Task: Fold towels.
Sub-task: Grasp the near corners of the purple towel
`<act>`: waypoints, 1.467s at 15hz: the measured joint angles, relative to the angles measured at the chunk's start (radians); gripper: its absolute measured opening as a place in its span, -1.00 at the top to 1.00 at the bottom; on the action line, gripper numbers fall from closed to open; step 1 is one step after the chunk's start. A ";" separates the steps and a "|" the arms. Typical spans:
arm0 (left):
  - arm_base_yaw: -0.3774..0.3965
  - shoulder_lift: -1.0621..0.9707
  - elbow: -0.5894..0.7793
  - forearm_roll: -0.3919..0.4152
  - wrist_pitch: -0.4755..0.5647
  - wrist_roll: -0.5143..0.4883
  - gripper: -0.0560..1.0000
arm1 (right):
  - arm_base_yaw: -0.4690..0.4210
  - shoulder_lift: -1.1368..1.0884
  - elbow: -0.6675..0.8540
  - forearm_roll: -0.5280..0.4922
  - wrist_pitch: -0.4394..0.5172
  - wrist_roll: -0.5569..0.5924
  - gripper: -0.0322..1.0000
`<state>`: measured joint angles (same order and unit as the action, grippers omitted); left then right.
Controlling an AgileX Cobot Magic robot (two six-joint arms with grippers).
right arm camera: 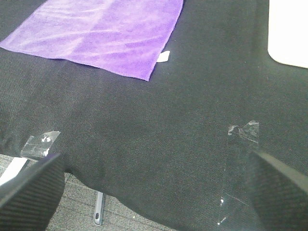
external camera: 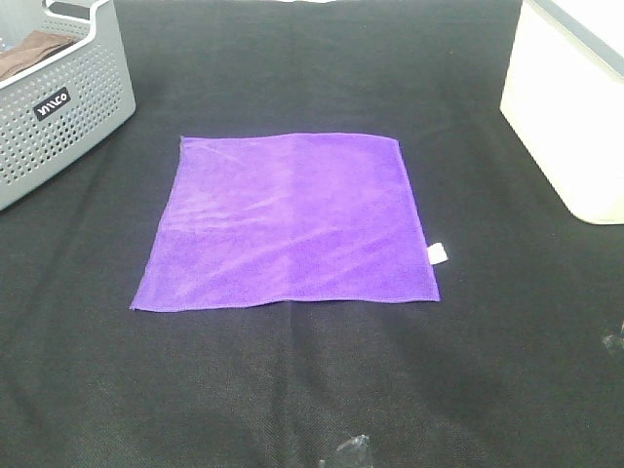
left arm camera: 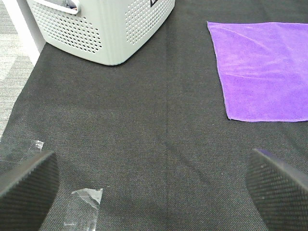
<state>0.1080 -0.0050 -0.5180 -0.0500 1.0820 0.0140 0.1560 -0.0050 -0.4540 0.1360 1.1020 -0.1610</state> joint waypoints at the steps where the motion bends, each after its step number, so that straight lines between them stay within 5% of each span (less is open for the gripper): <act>1: 0.000 0.000 0.000 0.000 0.000 0.000 -0.98 | 0.000 0.000 0.000 0.000 0.000 0.000 -0.93; 22: 0.000 0.000 0.000 0.000 0.000 0.000 -0.98 | 0.000 0.000 0.000 -0.002 0.000 0.000 -0.93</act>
<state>0.1080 -0.0050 -0.5180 -0.0500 1.0820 0.0140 0.1560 -0.0050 -0.4540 0.1340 1.1020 -0.1610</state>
